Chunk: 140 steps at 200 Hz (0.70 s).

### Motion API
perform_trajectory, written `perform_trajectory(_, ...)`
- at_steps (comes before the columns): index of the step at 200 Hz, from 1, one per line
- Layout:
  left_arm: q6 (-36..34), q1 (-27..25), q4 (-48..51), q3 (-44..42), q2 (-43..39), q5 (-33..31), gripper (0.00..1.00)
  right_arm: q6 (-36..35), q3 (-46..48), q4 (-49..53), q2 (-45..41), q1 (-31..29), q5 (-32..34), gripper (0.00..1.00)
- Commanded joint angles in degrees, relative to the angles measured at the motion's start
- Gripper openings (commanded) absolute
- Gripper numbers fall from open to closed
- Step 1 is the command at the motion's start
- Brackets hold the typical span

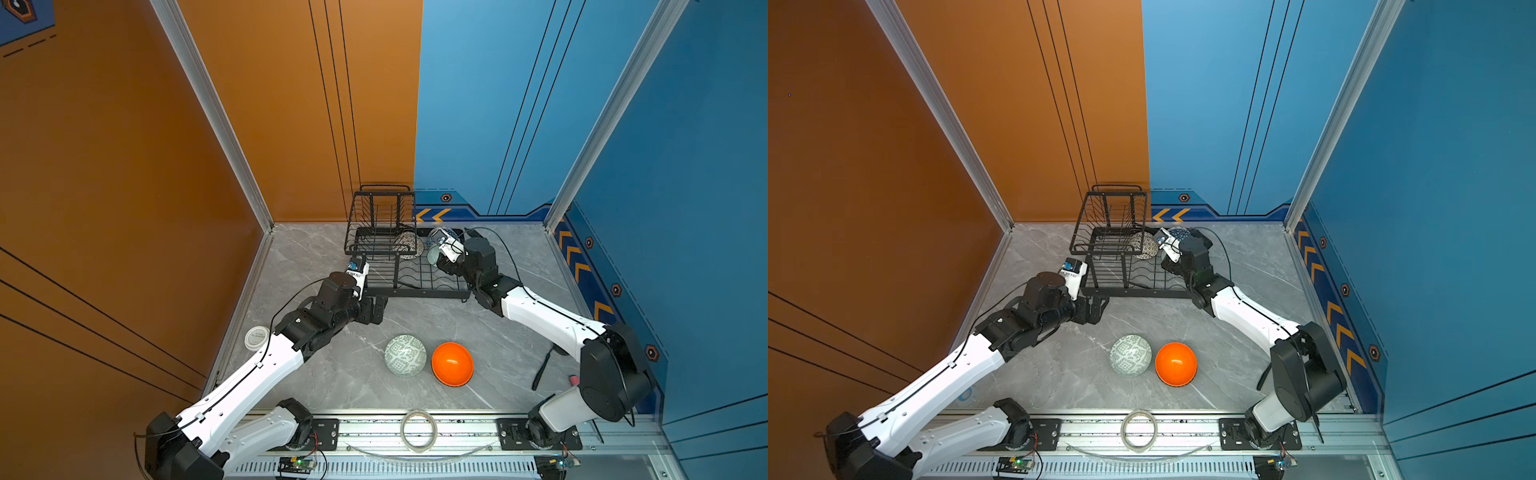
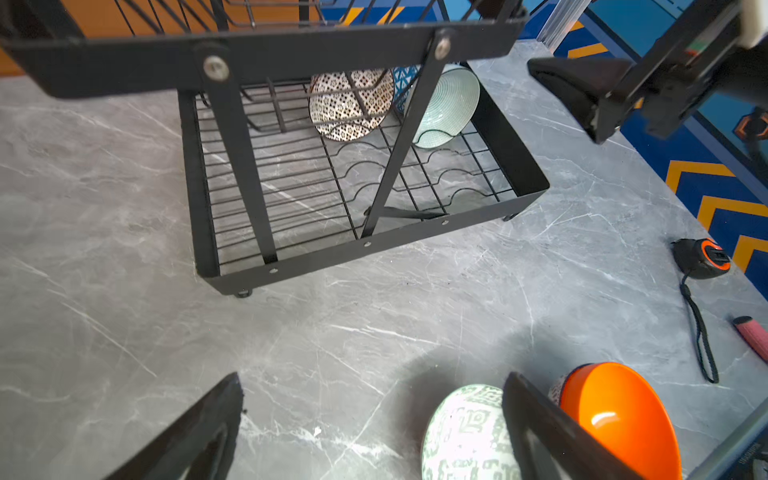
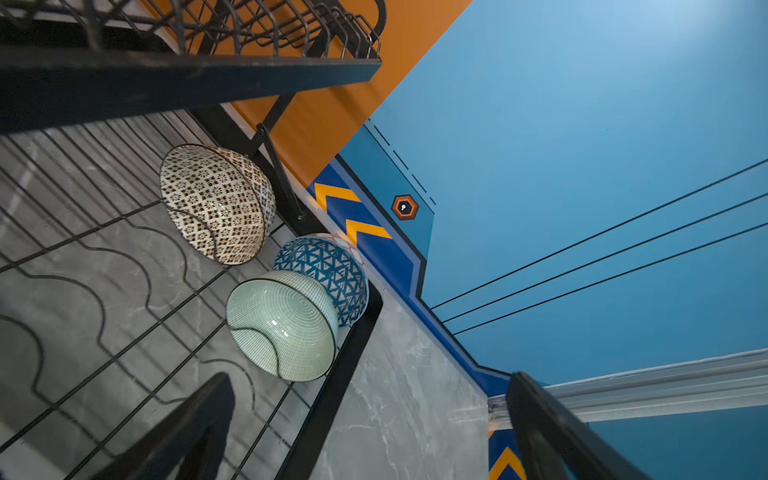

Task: Load the bowls into the dish rack
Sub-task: 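Reach the left gripper down to the green-patterned bowl's rim while the right gripper withdraws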

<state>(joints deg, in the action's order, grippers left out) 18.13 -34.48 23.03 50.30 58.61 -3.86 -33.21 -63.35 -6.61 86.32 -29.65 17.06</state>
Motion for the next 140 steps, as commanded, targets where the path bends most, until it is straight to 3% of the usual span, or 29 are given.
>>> perform_trajectory(1, 4.7, -0.55, 2.53, -2.25, -0.78, 0.0, 0.98, 16.07, -5.25, 20.38, -3.77, 0.17, -2.81, 1.0)
perform_trajectory(40, 8.47, -1.5, 2.34, -5.44, 1.33, 2.63, 0.98, 29.64, -13.24, 36.91, -3.58, 2.63, -15.68, 1.0)
perform_trajectory(120, 11.51, -5.86, -6.2, -12.01, 8.69, 9.82, 1.0, 35.47, -11.21, 39.41, -4.42, 2.67, -20.59, 1.0)
perform_trajectory(140, 12.58, -6.8, -8.27, -13.66, 10.63, 11.33, 0.97, 36.01, -10.8, 38.83, -3.97, 2.45, -20.66, 1.0)
